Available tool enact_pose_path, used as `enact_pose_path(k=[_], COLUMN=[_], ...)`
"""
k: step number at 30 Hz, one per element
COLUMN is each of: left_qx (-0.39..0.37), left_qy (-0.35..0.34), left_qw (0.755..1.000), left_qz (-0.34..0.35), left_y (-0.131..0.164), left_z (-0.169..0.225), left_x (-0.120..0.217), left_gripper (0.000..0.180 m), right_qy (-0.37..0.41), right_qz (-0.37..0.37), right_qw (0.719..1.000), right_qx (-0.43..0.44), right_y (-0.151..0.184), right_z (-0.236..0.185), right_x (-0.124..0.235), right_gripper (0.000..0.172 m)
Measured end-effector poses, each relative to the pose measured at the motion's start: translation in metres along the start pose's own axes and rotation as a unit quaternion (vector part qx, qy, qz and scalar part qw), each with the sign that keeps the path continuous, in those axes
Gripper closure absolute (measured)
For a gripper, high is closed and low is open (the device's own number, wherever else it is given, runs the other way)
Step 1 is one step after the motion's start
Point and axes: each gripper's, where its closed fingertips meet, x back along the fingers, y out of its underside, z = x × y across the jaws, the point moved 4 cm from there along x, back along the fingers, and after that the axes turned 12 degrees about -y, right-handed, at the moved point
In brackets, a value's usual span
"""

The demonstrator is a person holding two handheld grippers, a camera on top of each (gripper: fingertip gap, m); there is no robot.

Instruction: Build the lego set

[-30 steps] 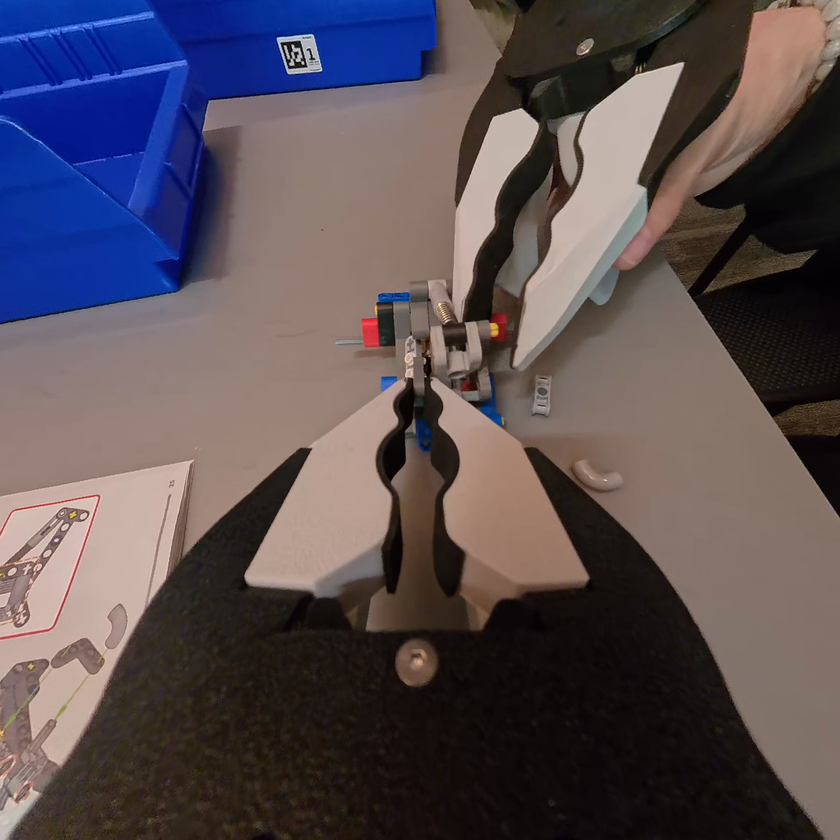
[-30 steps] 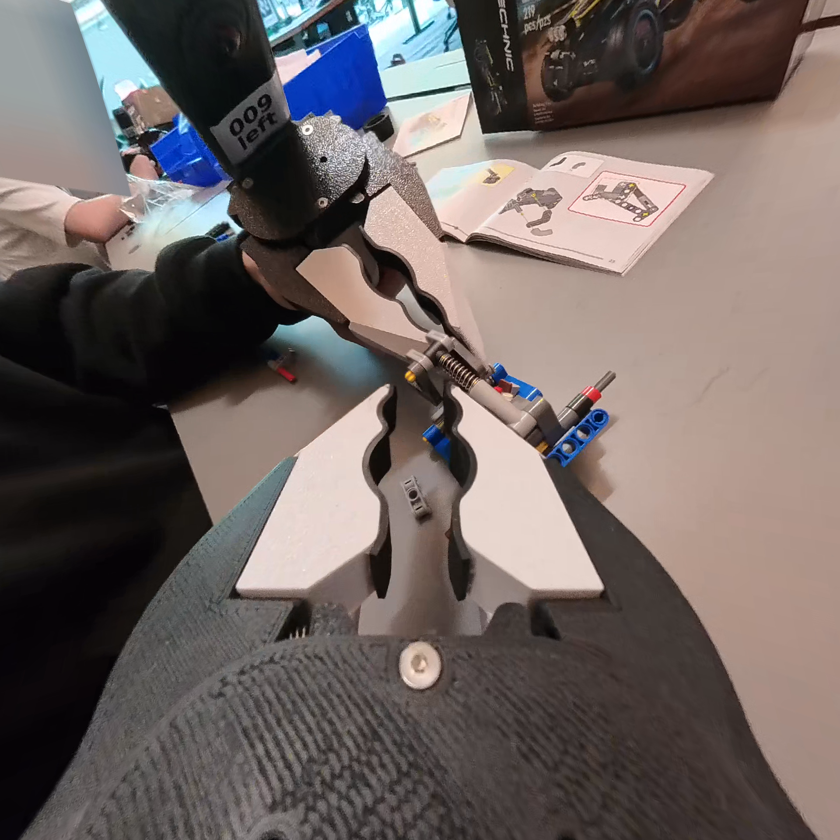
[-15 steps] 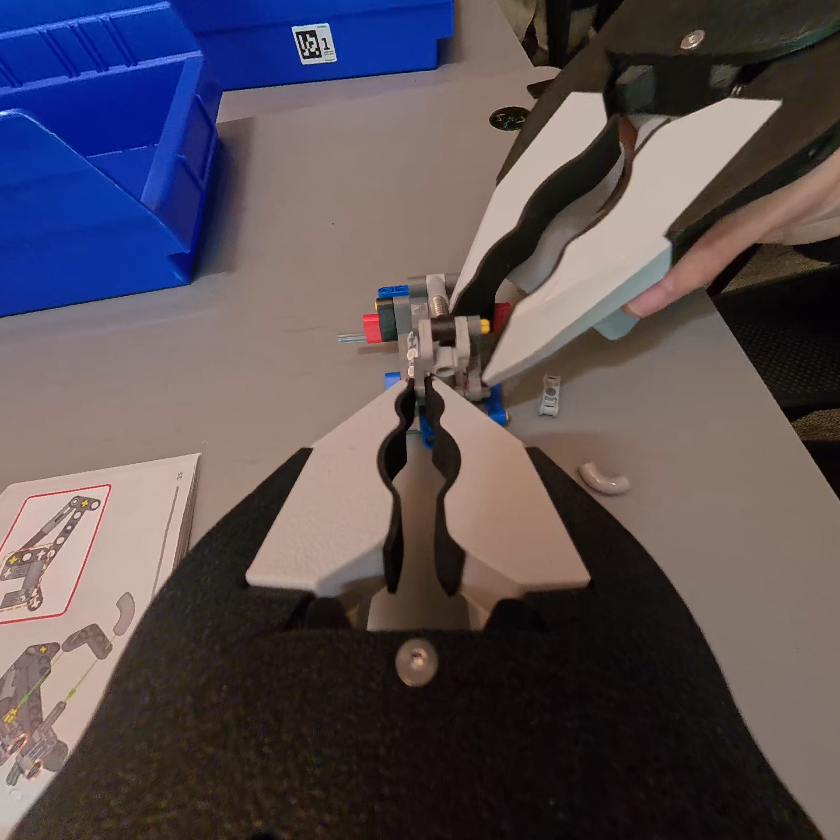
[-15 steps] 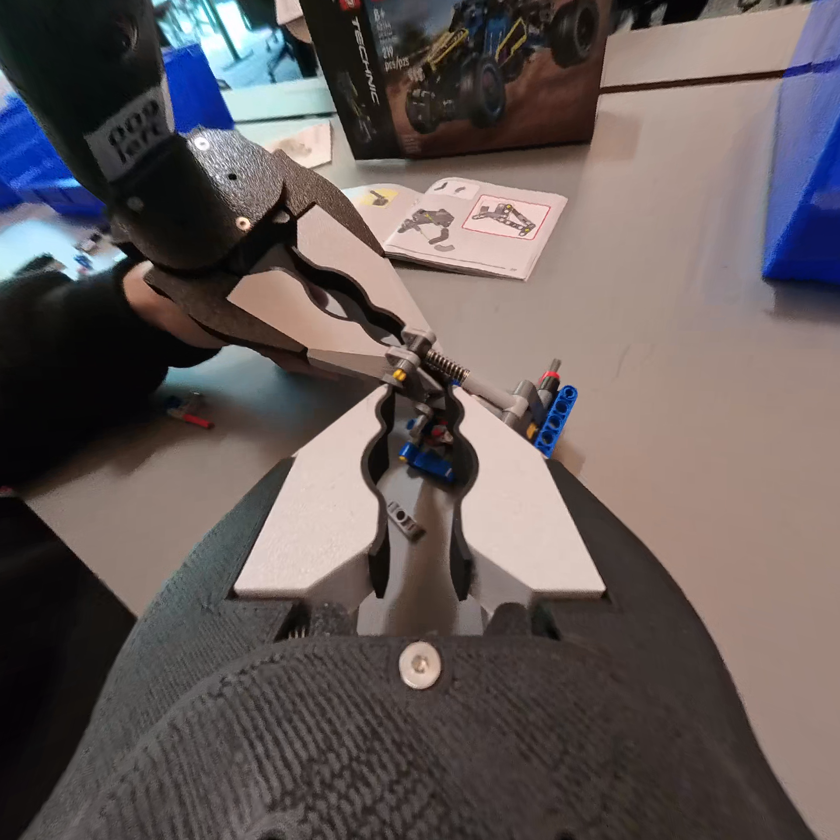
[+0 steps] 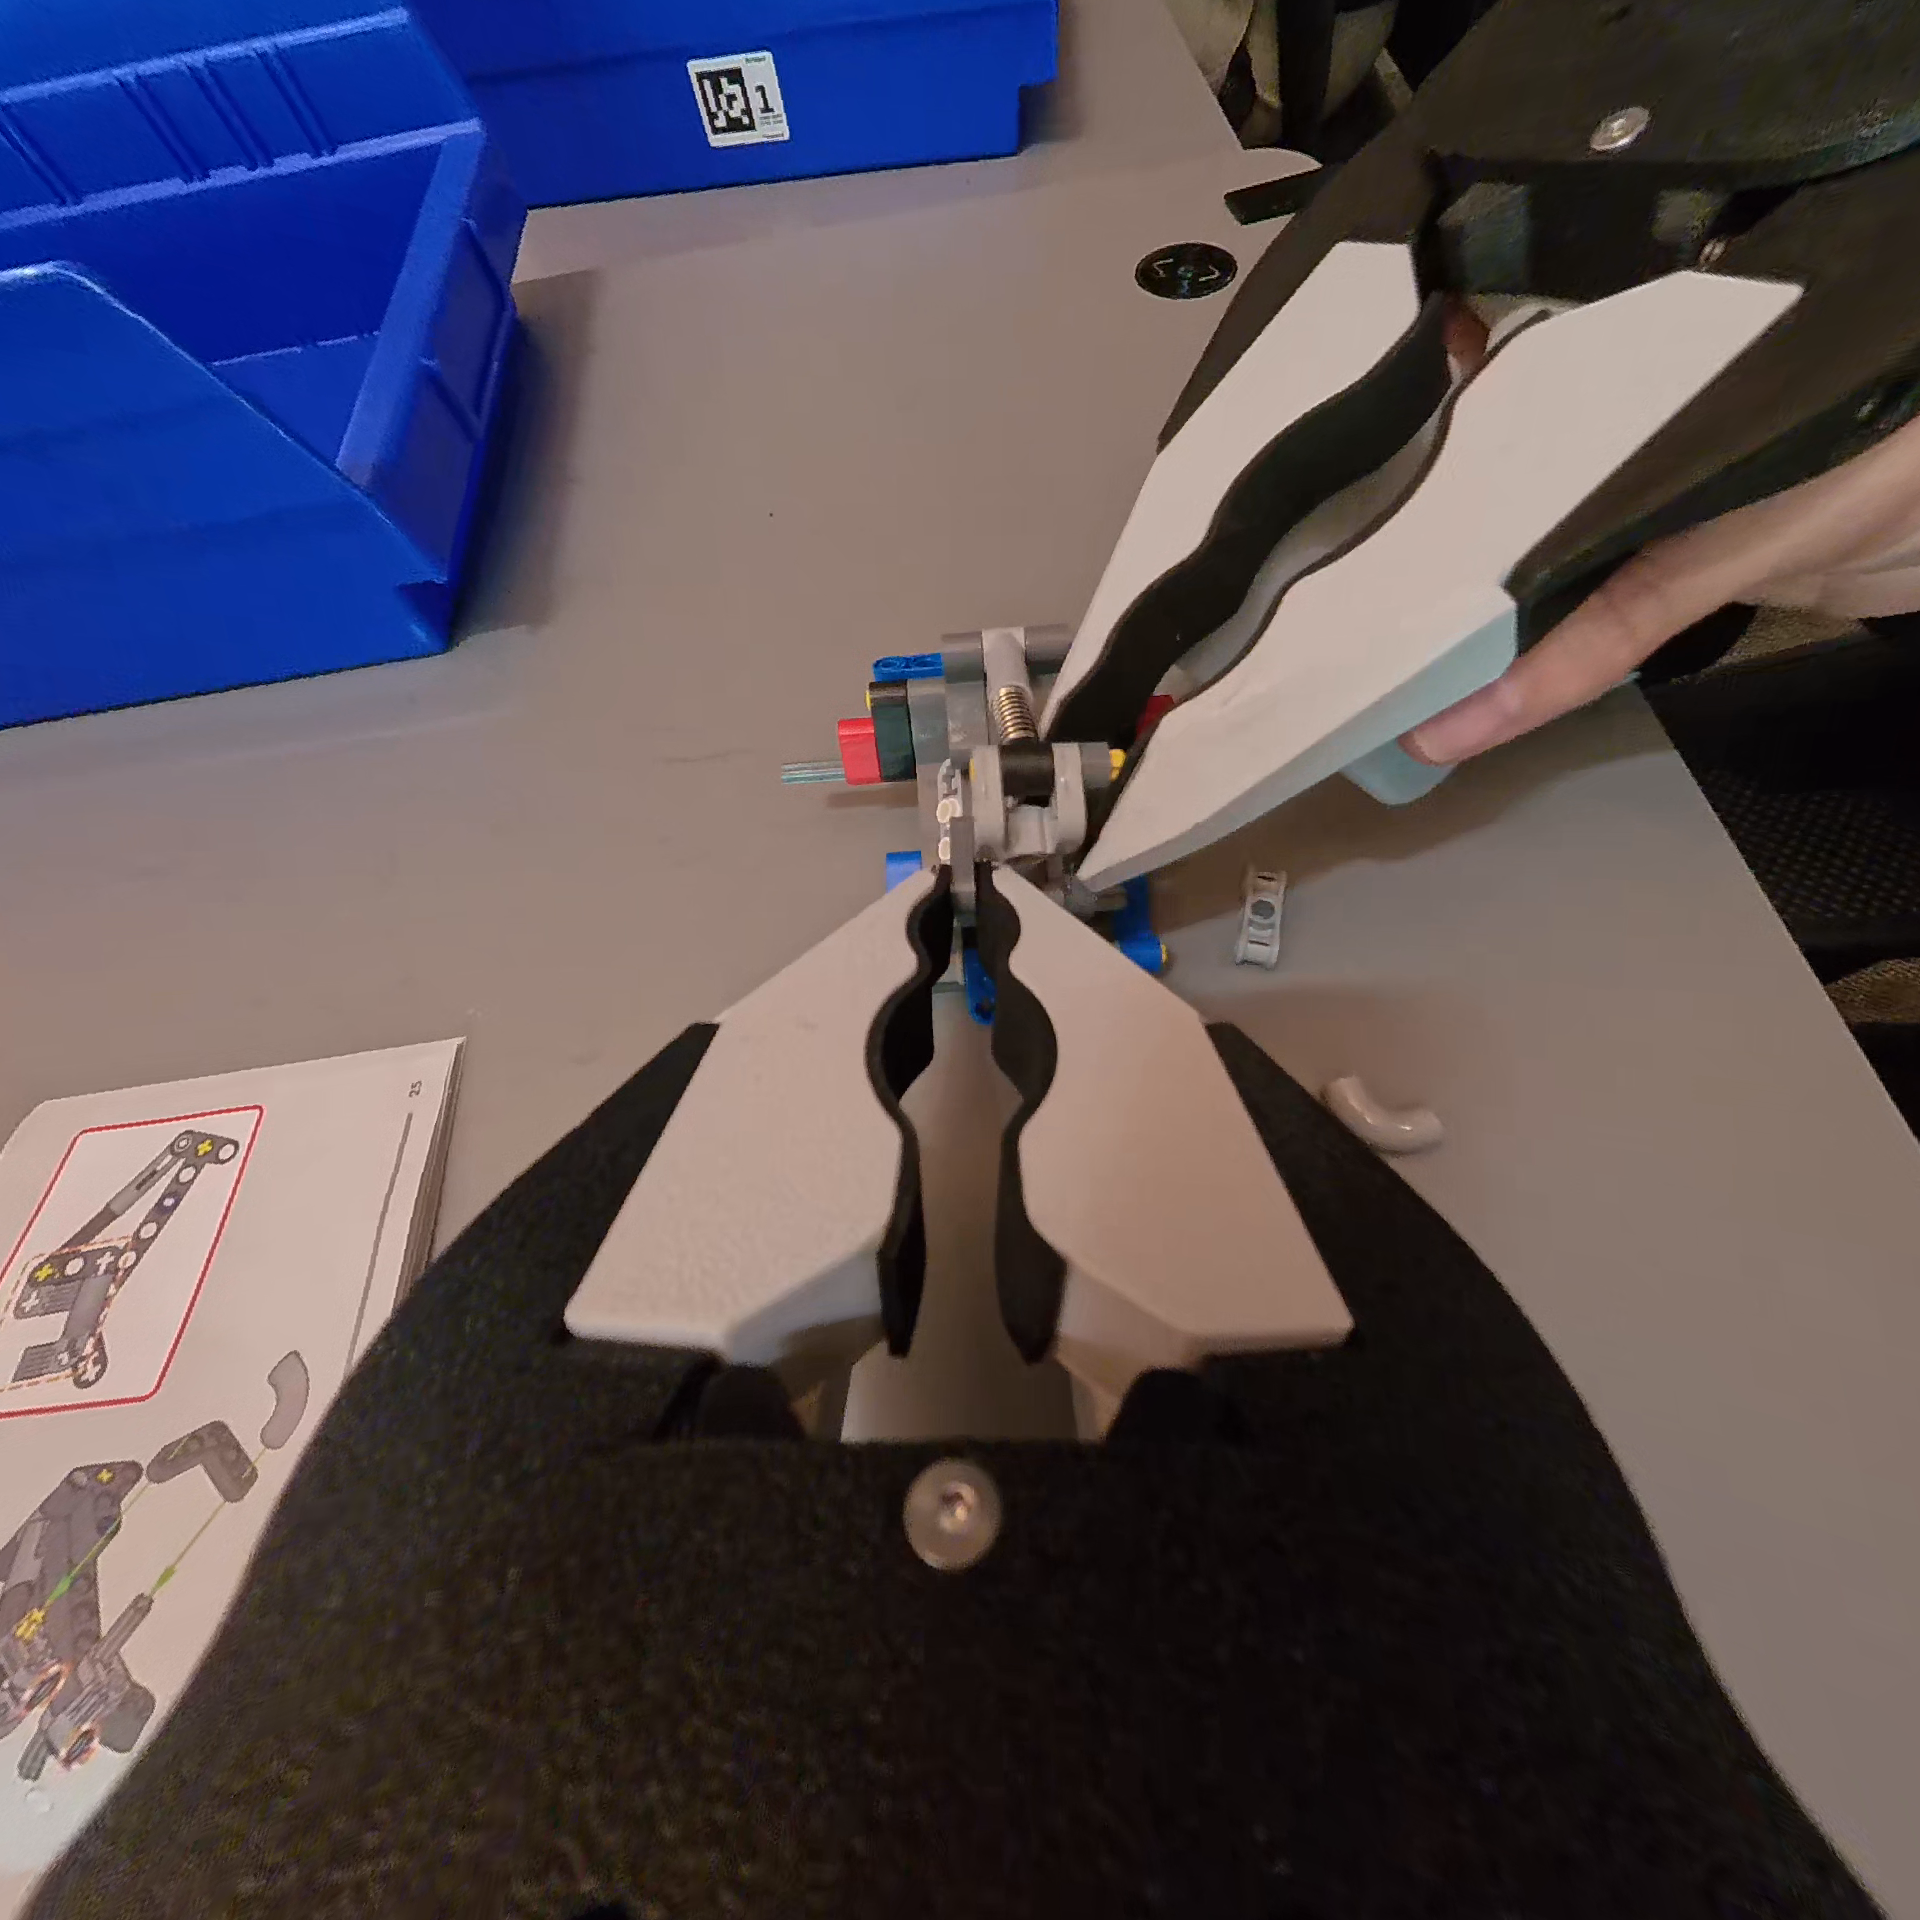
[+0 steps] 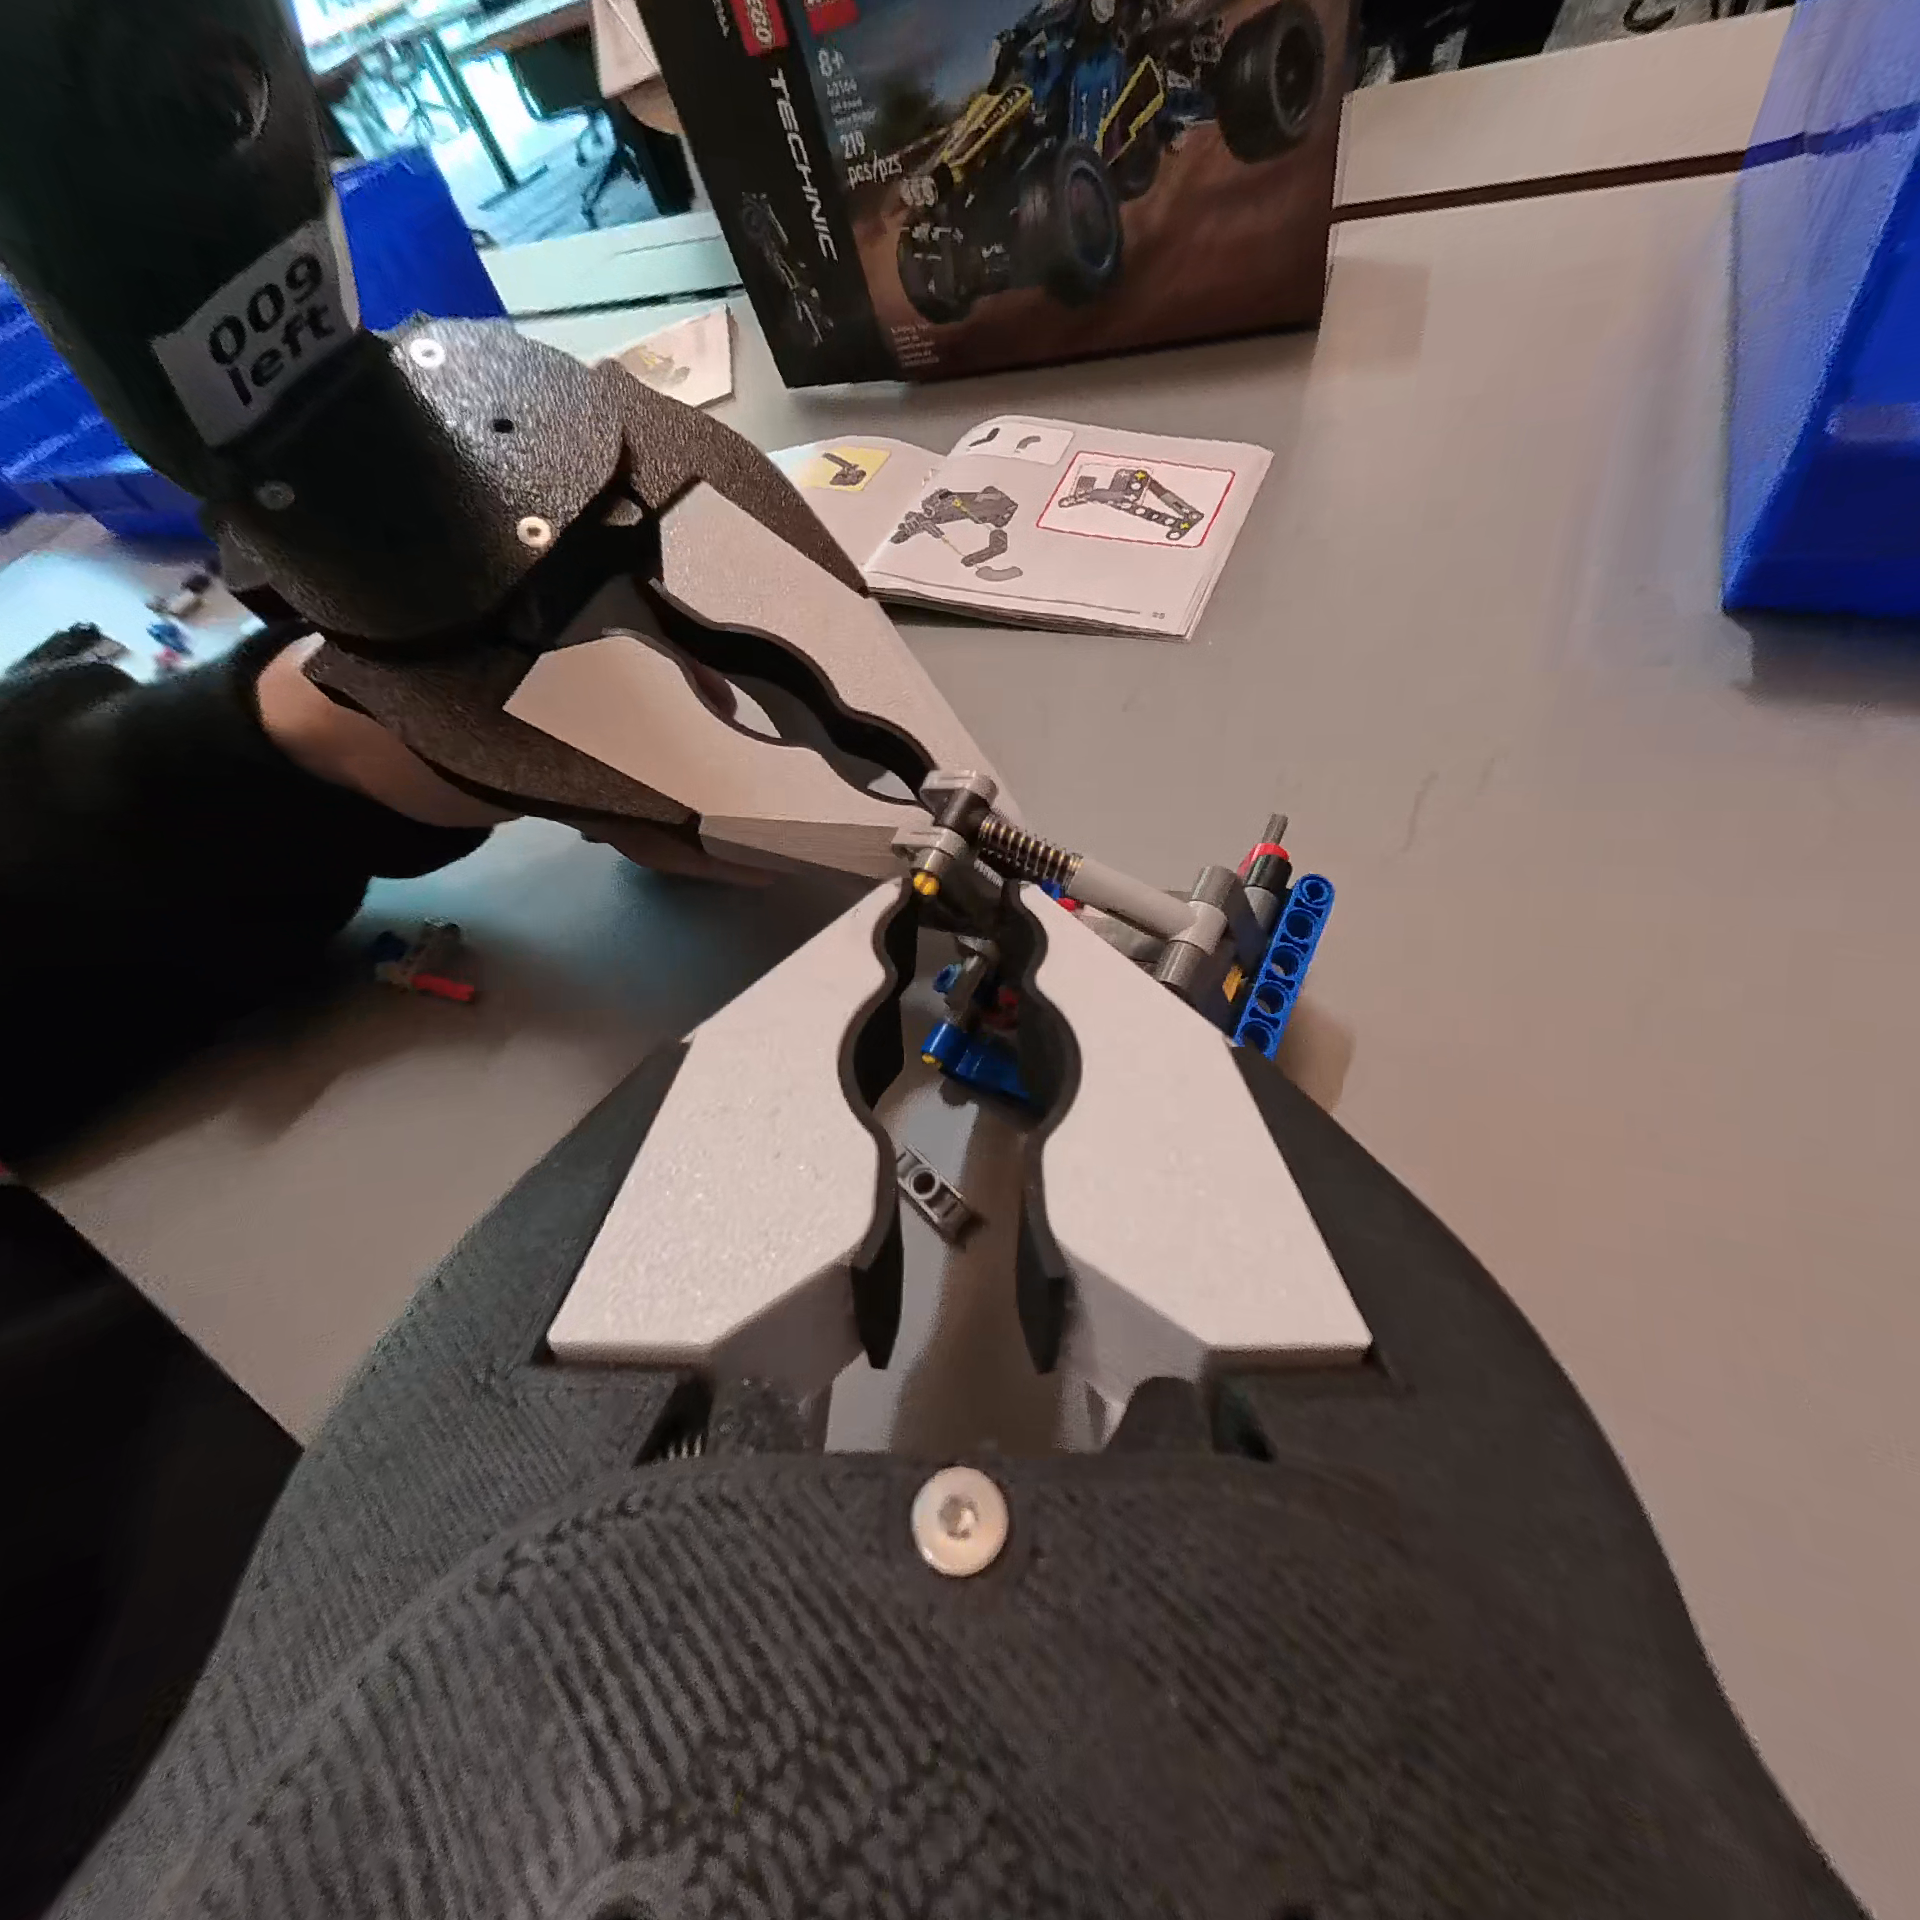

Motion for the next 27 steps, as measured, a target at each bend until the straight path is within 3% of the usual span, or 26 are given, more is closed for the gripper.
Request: enact_pose_path(k=[7, 15, 27], left_qx=[-0.001, 0.000, 0.030], left_qy=[-0.014, -0.018, -0.026], left_qw=[1.000, 1.000, 0.999], left_qz=[-0.003, -0.002, -0.007], left_y=[-0.002, -0.004, -0.004], left_z=[0.002, 0.003, 0.003], left_x=[-0.002, -0.003, -0.003], left_gripper=[0.180, 0.180, 0.180], right_qy=[0.024, -0.005, -0.004], right_qz=[-0.079, -0.144, -0.110], right_qw=[0.993, 0.978, 0.986], right_qx=[0.089, 0.148, 0.128], right_y=[0.004, 0.004, 0.007], right_z=[0.001, 0.005, 0.004], right_x=[0.008, 0.013, 0.012], right_gripper=[0.160, 0.162, 0.161])
